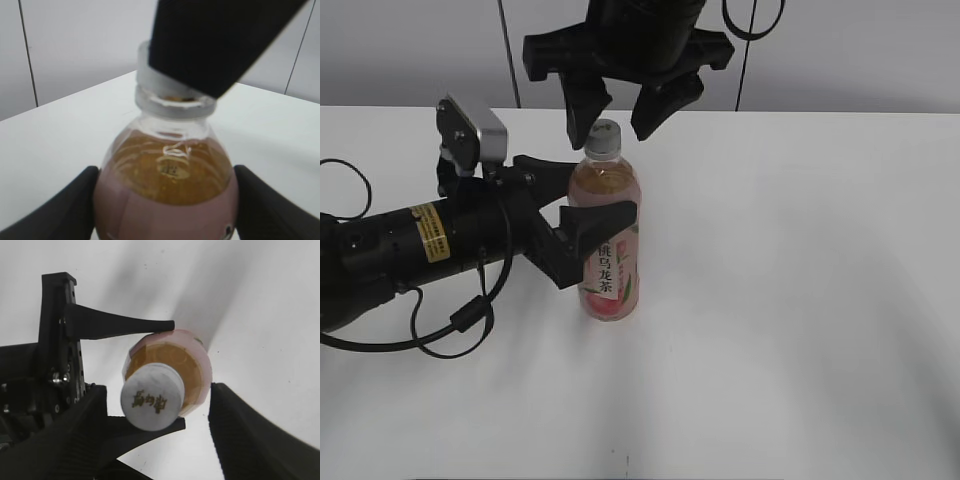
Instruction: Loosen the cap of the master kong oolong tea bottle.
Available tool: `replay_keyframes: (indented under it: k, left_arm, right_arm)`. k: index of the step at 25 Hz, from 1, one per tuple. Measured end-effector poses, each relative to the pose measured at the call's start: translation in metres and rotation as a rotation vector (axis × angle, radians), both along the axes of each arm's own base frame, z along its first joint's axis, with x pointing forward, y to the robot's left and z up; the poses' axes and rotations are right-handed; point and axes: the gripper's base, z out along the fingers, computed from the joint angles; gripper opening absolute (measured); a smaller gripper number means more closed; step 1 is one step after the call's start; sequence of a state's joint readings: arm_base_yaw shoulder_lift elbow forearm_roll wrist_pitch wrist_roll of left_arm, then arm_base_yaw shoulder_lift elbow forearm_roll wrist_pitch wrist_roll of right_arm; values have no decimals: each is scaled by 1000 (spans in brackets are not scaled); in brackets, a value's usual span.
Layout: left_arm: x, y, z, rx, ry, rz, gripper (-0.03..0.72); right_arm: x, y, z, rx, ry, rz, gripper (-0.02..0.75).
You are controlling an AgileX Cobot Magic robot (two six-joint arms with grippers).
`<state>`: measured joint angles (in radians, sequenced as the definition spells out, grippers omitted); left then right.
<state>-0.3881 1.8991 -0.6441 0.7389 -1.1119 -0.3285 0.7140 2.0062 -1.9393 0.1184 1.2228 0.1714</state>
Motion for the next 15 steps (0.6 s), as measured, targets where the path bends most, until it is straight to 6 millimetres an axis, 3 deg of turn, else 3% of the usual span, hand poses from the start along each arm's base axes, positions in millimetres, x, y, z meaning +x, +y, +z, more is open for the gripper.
replay_keyframes:
  k: [6, 15]
  left_arm:
    - [0, 0, 0, 0, 0, 0, 475]
    - [0, 0, 0, 0, 0, 0, 475]
  right_arm:
    - [0, 0, 0, 2, 2, -1, 461]
    - [-1, 1, 0, 11, 10, -1, 291]
